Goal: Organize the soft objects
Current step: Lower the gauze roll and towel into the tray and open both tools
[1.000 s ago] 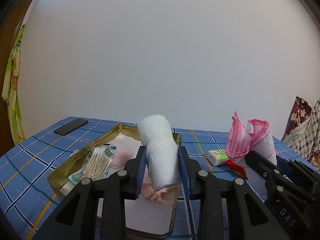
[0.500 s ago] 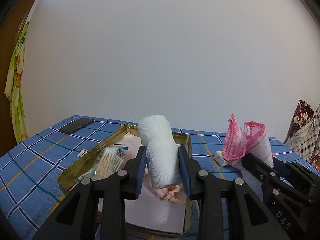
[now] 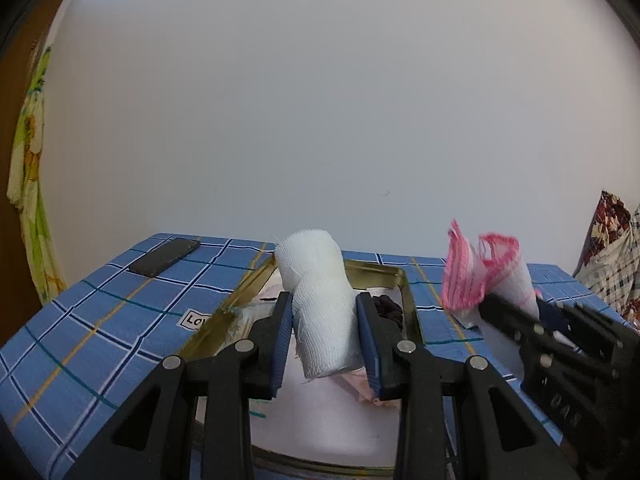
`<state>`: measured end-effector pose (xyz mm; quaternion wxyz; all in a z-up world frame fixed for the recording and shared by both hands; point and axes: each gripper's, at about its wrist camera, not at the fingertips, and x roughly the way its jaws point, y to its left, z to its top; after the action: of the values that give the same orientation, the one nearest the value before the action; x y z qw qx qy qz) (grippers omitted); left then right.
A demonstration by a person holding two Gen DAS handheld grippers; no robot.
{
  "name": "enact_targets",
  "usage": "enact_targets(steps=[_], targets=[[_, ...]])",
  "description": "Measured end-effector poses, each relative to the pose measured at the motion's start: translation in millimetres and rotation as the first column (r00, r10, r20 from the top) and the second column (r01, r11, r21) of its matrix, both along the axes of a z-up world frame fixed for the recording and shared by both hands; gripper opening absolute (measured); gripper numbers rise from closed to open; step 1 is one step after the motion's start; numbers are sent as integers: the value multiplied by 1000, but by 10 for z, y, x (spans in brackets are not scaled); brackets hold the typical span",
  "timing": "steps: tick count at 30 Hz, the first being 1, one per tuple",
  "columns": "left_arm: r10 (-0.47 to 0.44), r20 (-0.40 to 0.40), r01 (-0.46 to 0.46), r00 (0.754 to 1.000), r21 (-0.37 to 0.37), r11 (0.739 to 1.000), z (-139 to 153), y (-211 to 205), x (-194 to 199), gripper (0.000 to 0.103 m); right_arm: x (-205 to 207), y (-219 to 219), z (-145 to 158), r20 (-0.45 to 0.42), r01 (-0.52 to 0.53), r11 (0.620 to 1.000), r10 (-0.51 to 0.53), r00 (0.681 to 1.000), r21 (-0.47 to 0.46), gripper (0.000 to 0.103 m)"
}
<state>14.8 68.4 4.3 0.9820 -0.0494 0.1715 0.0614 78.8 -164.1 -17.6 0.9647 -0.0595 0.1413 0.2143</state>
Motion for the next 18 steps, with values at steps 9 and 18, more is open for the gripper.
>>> enact_targets(steps=[9,18], targets=[[-78,-152,61,985,-113,992,128,398,478,34,288,293,236,-55,-49,999,48,997,-14,25],[-88,-279,46,956,-151,987,149,572,1043,34,766,592,112,-166,-65,997,56,985,-51,25]])
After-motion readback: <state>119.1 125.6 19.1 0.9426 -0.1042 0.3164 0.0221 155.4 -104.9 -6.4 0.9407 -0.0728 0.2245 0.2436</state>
